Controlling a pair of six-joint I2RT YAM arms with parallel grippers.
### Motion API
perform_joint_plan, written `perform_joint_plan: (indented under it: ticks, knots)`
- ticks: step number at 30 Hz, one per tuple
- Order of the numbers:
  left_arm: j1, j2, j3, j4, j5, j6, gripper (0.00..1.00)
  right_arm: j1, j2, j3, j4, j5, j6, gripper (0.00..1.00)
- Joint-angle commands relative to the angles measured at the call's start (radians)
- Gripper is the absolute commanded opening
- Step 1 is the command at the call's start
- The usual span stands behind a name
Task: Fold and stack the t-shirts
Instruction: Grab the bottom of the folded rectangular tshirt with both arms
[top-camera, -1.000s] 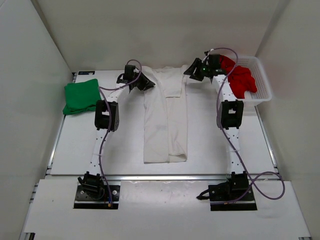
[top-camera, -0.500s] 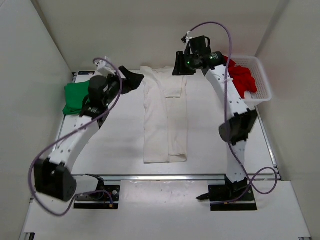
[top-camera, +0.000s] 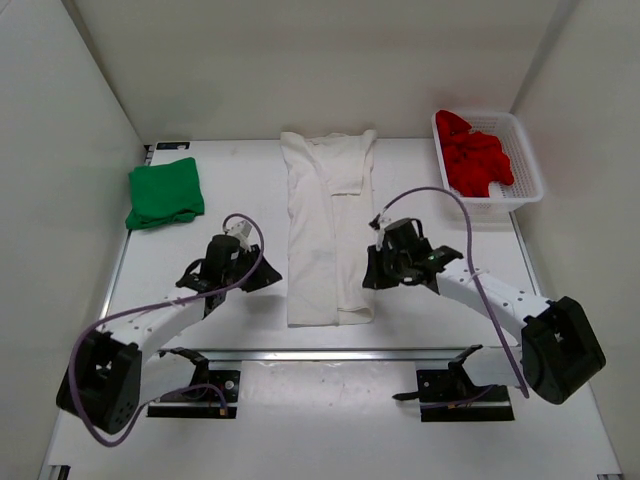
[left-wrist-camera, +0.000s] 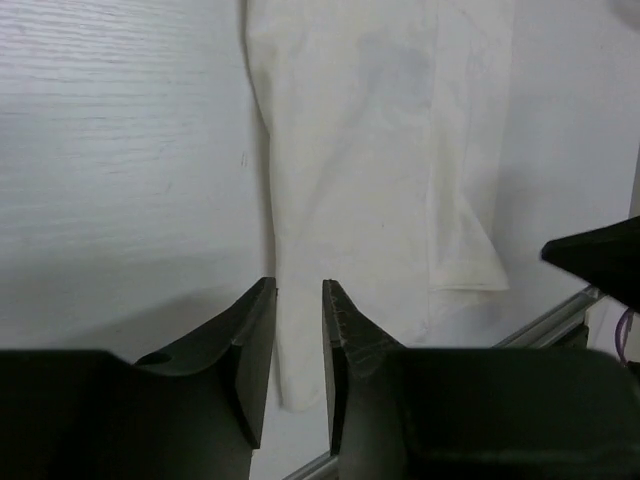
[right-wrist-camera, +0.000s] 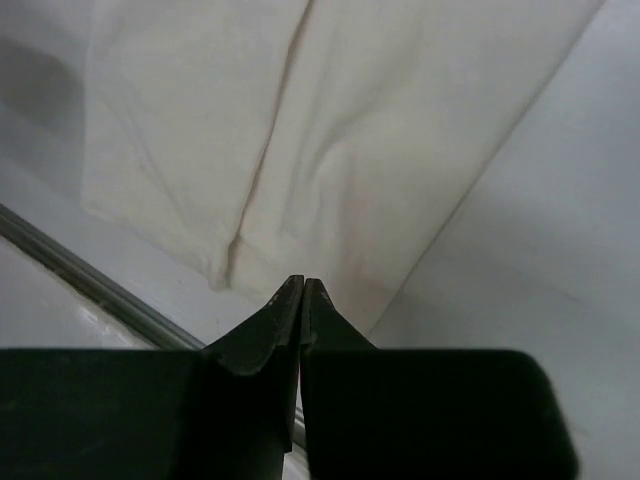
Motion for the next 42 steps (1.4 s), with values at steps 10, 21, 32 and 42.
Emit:
perform_joint_plan:
  ticks: [10,21,32,42]
  knots:
    - [-0.031,-0.054,-0.096,0.021,0.016,0.004,0.42,0.075,-0.008,-0.208,0.244,-0.013,0.083,0.01]
    - [-0.077,0.035,-0.159,0.121,0.077,-0.025,0.68,0.113,0.0,-0.242,0.246,-0.018,0.12,0.08]
    - [-0.129,0.048,-0.165,0.093,0.027,-0.034,0.51,-0.14,-0.296,-0.452,0.319,-0.156,0.218,0.47]
    - [-0.21,0.057,-0.191,0.045,0.036,-0.051,0.49,-0.095,-0.18,-0.55,0.505,-0.232,0.324,0.34]
